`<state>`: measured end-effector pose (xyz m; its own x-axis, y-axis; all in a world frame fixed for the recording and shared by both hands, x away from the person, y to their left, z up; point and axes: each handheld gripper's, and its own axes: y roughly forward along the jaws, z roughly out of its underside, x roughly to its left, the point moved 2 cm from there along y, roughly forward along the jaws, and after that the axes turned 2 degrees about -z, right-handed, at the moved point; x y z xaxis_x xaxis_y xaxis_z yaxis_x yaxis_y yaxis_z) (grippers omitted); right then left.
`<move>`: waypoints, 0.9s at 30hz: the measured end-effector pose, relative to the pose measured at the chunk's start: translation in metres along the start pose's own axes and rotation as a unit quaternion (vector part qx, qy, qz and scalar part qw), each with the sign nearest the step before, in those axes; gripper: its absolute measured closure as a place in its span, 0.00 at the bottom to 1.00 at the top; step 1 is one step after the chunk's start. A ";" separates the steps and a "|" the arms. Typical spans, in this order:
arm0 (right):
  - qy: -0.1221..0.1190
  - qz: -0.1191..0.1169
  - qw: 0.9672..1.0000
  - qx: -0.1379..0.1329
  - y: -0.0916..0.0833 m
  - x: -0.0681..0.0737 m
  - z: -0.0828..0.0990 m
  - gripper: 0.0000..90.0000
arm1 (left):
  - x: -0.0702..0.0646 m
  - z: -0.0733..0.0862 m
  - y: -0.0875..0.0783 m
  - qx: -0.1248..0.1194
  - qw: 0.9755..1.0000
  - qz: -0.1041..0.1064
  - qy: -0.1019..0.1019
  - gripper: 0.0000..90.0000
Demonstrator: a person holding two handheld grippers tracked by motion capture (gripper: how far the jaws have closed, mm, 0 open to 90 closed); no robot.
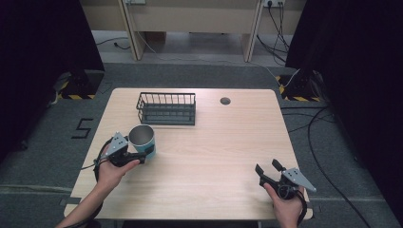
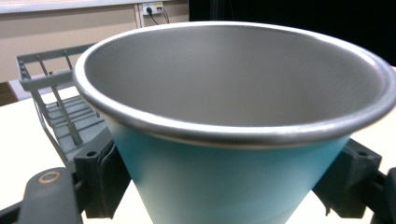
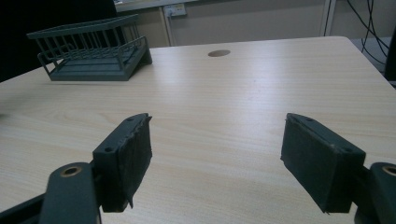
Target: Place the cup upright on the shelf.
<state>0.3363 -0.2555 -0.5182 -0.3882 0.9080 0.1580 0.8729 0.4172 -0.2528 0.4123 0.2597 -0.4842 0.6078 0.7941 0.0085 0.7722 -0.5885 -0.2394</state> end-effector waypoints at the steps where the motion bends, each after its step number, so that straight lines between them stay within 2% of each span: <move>1: 0.000 -0.001 1.000 0.000 0.000 0.000 0.000 0.28 | 0.000 -0.001 0.000 0.000 1.000 0.000 0.000 0.18; 22: 0.006 -0.001 1.000 0.001 0.000 -0.001 0.000 0.28 | 0.009 -0.031 0.013 -0.019 1.000 -0.010 0.010 0.19; 27: 0.008 -0.001 1.000 0.001 0.000 -0.001 0.000 0.28 | 0.012 -0.036 0.016 -0.022 1.000 -0.014 0.007 0.18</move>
<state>0.3370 -0.2567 -0.5183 -0.3856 0.9063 0.1730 0.8716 0.4193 -0.2539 0.4388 0.2542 -0.4533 0.5878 0.8085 0.0286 0.7966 -0.5722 -0.1952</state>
